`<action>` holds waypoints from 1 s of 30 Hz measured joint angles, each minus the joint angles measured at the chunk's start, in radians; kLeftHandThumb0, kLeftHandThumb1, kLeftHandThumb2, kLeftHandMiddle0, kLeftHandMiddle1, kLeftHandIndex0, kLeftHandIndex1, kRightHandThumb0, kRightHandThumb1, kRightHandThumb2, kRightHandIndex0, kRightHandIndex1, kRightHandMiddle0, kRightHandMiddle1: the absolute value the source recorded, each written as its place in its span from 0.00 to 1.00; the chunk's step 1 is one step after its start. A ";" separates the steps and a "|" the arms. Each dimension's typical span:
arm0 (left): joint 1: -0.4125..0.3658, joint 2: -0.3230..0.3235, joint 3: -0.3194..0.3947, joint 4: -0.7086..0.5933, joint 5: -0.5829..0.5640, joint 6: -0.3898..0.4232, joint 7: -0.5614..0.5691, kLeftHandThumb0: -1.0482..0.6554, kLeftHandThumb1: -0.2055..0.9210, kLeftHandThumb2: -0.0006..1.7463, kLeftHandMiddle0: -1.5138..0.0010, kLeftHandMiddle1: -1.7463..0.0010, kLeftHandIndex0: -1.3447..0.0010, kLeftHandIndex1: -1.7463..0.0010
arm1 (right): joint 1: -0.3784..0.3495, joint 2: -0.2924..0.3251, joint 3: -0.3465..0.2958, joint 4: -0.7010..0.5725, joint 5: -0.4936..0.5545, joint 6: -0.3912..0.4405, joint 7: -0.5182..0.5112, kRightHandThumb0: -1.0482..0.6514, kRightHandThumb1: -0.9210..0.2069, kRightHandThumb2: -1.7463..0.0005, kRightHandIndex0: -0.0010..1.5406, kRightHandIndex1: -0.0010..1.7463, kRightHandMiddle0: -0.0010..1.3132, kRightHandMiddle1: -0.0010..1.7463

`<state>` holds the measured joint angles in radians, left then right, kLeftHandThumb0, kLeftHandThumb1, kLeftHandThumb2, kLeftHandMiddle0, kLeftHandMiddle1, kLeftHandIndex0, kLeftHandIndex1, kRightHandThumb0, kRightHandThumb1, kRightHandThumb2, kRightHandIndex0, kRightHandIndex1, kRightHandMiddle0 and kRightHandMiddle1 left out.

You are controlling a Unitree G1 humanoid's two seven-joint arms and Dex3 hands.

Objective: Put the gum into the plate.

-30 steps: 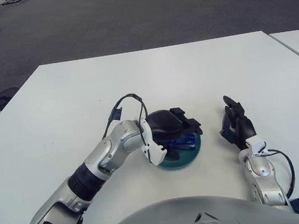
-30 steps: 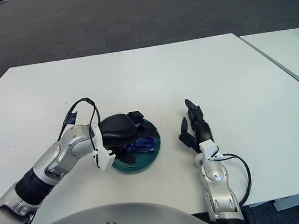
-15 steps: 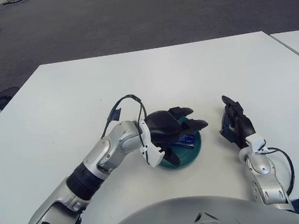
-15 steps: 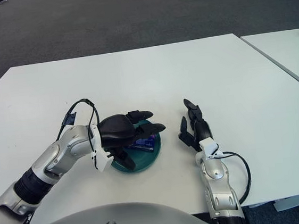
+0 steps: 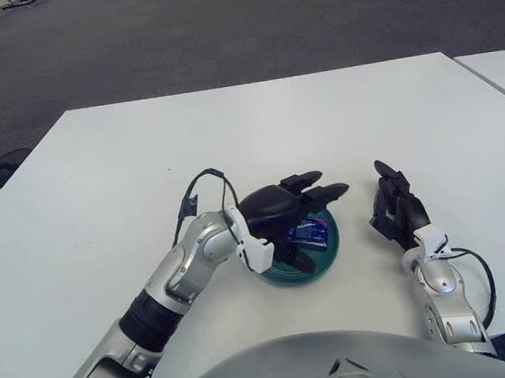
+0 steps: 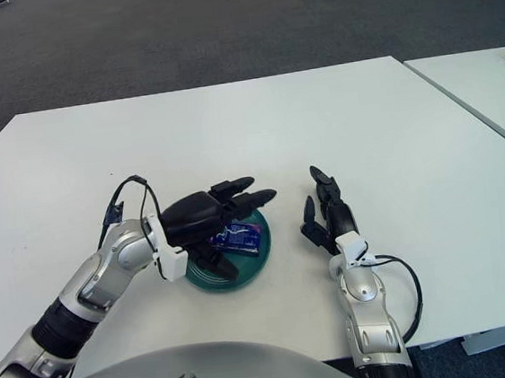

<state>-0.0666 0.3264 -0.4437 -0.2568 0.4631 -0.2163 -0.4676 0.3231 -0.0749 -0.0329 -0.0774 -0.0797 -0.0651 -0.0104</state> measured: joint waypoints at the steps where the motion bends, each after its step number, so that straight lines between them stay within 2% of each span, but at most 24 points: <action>1: 0.039 -0.004 0.032 -0.017 -0.019 0.017 0.022 0.00 1.00 0.07 1.00 1.00 1.00 1.00 | -0.001 0.001 0.000 0.000 0.000 -0.001 0.000 0.12 0.00 0.39 0.09 0.02 0.00 0.18; 4: 0.145 -0.028 0.111 -0.057 -0.057 0.044 0.100 0.00 1.00 0.09 1.00 1.00 1.00 1.00 | 0.000 0.003 -0.001 0.000 0.000 -0.002 -0.002 0.12 0.00 0.39 0.10 0.01 0.00 0.18; 5: 0.178 -0.049 0.131 -0.061 -0.070 0.055 0.141 0.00 1.00 0.13 1.00 1.00 1.00 1.00 | 0.001 0.002 -0.003 0.000 0.000 -0.002 -0.003 0.13 0.00 0.39 0.10 0.01 0.00 0.19; 7: 0.242 -0.109 0.167 -0.056 -0.117 0.071 0.217 0.00 1.00 0.17 1.00 1.00 1.00 1.00 | 0.002 0.003 -0.004 0.002 0.000 -0.003 -0.004 0.13 0.00 0.39 0.10 0.01 0.00 0.19; 10: 0.339 -0.236 0.209 -0.032 -0.229 0.072 0.330 0.00 1.00 0.21 1.00 1.00 1.00 1.00 | 0.000 0.004 -0.002 0.012 0.000 -0.004 -0.003 0.13 0.00 0.39 0.10 0.01 0.00 0.19; 11: 0.368 -0.277 0.218 -0.019 -0.271 0.071 0.359 0.00 1.00 0.25 1.00 1.00 1.00 1.00 | -0.003 0.004 -0.002 0.015 0.000 -0.005 -0.003 0.14 0.00 0.38 0.10 0.01 0.00 0.19; 14: 0.430 -0.384 0.250 0.026 -0.400 0.071 0.410 0.00 1.00 0.32 1.00 1.00 1.00 1.00 | -0.009 0.009 0.003 0.020 0.001 -0.007 -0.001 0.14 0.00 0.38 0.10 0.01 0.00 0.19; 16: 0.452 -0.428 0.264 0.050 -0.462 0.071 0.432 0.00 1.00 0.36 1.00 1.00 1.00 1.00 | -0.011 0.009 0.004 0.021 0.005 -0.009 0.002 0.14 0.00 0.38 0.09 0.01 0.00 0.19; 19: 0.467 -0.437 0.300 0.082 -0.506 0.048 0.439 0.00 1.00 0.42 1.00 1.00 0.99 1.00 | -0.021 0.008 0.009 0.026 0.011 -0.012 0.010 0.14 0.00 0.38 0.09 0.00 0.00 0.18; 26: 0.456 -0.418 0.395 0.234 -0.539 -0.074 0.436 0.00 1.00 0.50 0.99 1.00 0.95 0.97 | -0.021 0.011 0.015 0.041 0.018 -0.042 0.017 0.15 0.00 0.40 0.09 0.00 0.00 0.20; 30: 0.399 -0.395 0.447 0.368 -0.565 -0.197 0.413 0.00 1.00 0.54 0.96 0.99 0.99 0.83 | 0.000 0.028 0.035 0.018 0.019 -0.072 0.015 0.16 0.00 0.41 0.10 0.01 0.00 0.24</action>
<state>0.3328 -0.0690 0.0038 0.1115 -0.1016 -0.4134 -0.0546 0.3235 -0.0467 0.0024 -0.0593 -0.0608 -0.1369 0.0050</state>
